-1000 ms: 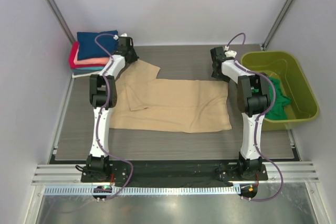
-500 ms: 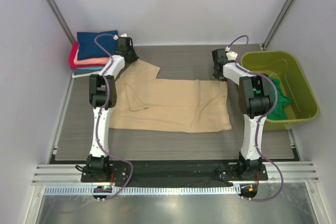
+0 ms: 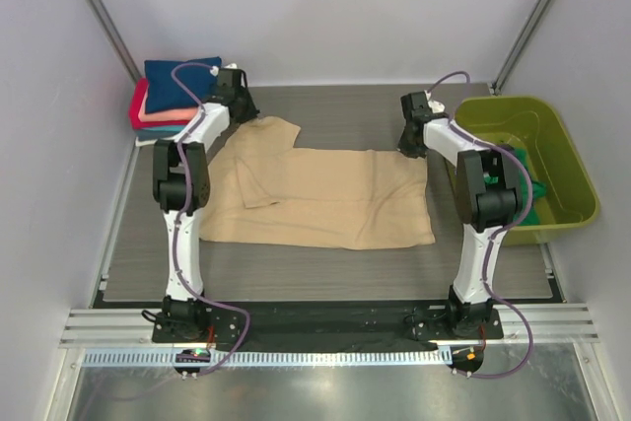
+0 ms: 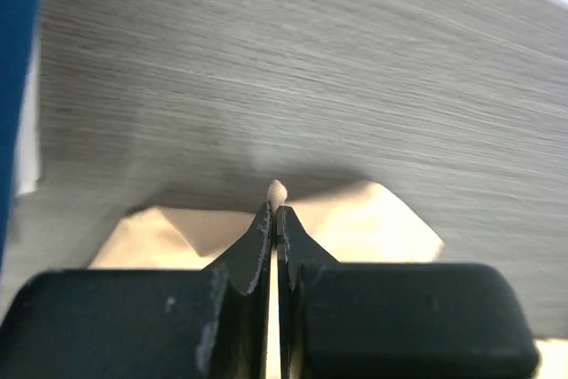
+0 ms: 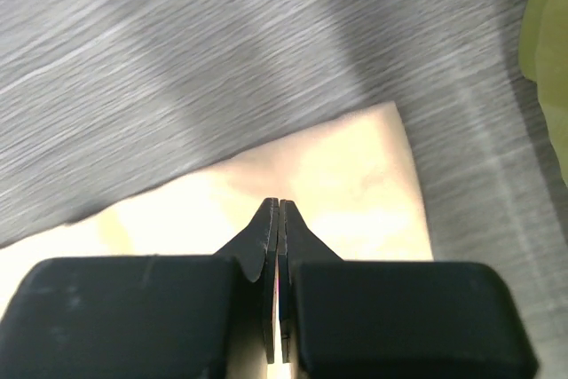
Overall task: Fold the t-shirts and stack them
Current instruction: Fold the tshirt
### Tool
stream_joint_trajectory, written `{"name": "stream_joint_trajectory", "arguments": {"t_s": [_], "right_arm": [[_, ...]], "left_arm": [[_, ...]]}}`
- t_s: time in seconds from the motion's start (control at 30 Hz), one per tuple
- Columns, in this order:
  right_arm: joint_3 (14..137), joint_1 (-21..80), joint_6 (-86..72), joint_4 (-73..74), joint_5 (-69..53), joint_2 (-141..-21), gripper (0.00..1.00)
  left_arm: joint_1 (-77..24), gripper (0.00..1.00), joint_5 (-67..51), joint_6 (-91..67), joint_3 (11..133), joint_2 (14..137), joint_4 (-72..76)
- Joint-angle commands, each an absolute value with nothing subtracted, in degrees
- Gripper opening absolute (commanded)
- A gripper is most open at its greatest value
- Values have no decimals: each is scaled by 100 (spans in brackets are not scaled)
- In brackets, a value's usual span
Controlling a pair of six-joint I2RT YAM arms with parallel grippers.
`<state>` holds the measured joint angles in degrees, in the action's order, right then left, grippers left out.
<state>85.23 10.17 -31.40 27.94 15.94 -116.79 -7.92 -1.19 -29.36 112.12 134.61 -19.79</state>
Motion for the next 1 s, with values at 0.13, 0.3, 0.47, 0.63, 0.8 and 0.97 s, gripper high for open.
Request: {"name": "stream_joint_trajectory", "arguments": {"t_s": [0.13, 0.3, 0.47, 0.63, 0.8, 0.97], "right_arm": [[8157, 1107, -3138, 2786, 1354, -10750, 1], [7867, 1125, -3129, 2760, 1283, -10380, 1], [7551, 1142, -3146, 2751, 1257, -10064, 1], [7251, 1160, -3173, 2672, 1231, -9713, 1], [7444, 1169, -3050, 2628, 1257, -9957, 41], [8119, 1169, -2944, 2646, 1433, -10685, 78]], "left_arm": [[-809, 0, -176, -2821, 10478, 12191, -1942], [-800, 0, -132, -2821, 10038, 11681, -1916], [-809, 0, -44, -2769, 9441, 11181, -1916], [-809, 0, 211, -2725, 8799, 10514, -1802], [-800, 0, 132, -2839, 8490, 10231, -1714], [-817, 0, 439, -2918, 8288, 10099, -1696]]}}
